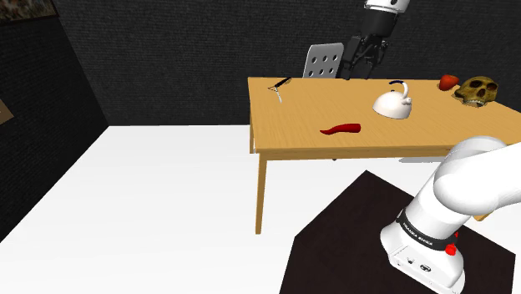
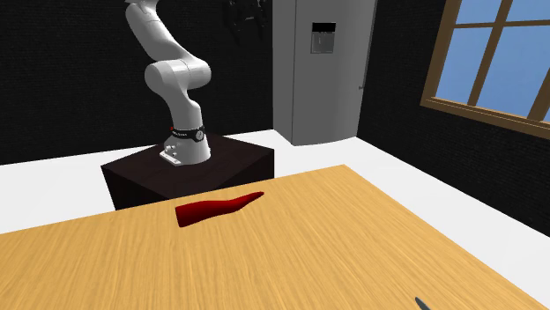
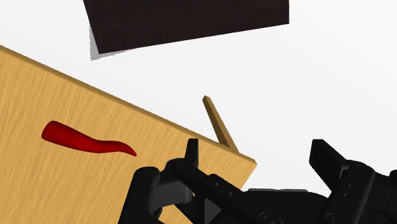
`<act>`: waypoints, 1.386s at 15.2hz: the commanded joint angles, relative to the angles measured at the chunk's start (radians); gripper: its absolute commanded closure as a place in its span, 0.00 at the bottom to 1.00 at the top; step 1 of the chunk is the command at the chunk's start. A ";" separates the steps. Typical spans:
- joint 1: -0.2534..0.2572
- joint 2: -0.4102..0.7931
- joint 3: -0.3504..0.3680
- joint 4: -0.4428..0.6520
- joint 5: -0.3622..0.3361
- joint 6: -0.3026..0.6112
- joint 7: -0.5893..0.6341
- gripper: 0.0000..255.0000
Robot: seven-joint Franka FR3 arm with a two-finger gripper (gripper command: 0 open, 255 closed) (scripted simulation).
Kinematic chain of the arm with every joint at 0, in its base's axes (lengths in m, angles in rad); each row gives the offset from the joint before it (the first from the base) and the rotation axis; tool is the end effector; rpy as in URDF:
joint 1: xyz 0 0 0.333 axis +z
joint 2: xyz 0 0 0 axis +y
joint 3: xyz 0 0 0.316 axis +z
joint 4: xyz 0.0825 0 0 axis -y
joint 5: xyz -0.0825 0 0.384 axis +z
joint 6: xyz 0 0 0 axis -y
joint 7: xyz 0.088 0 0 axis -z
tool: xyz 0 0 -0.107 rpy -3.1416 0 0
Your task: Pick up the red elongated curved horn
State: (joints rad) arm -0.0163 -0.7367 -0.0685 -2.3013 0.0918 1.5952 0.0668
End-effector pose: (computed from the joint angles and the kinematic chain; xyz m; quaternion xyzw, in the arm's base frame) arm 0.3229 -0.0245 0.6033 -0.9952 0.0675 -0.0147 0.0688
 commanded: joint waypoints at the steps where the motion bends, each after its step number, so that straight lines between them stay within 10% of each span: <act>1: 0.000 0.000 0.000 0.000 0.000 0.000 0.000 0.00; 21: 0.005 0.373 -0.308 -0.143 -0.345 0.418 -0.720 0.00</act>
State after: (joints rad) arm -0.0079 -0.3880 -0.3587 -2.4457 -0.2350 1.9888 -0.6115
